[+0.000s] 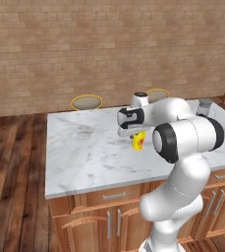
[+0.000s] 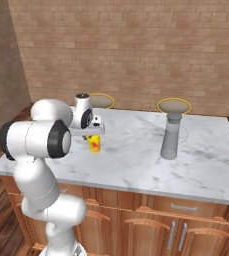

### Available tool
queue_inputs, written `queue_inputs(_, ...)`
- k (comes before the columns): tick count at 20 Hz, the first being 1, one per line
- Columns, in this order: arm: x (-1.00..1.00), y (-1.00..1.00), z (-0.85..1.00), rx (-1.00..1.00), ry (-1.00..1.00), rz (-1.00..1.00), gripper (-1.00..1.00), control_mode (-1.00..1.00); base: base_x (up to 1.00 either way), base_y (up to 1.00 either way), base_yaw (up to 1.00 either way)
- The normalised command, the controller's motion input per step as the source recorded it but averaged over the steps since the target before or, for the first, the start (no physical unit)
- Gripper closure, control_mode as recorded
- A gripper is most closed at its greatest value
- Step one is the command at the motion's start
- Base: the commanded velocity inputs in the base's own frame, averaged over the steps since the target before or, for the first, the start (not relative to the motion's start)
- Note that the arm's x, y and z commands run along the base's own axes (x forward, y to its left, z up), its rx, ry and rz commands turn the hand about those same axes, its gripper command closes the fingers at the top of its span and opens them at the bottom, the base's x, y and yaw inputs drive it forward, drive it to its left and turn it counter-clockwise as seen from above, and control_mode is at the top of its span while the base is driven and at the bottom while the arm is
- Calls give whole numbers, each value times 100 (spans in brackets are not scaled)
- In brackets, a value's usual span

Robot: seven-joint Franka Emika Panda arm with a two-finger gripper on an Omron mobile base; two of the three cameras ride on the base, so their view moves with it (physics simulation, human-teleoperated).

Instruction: Place the pitcher and cup on the dining counter for serving.

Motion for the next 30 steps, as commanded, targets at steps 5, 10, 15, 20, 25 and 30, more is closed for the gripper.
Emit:
queue_inputs(5,0,0,-47,0,-1,0,100,-100,0,0,0)
queue_inputs(10,0,0,-9,0,-1,0,-100,-100,0,0,0)
queue_inputs(15,0,0,7,0,0,0,-100,-100,0,0,0)
queue_inputs(20,-14,0,70,1,0,0,-100,-100,0,0,0)
queue_inputs(25,-53,2,100,0,-8,0,-100,-100,0,0,0)
queue_inputs(30,-91,2,81,0,-19,0,-100,-100,0,0,0)
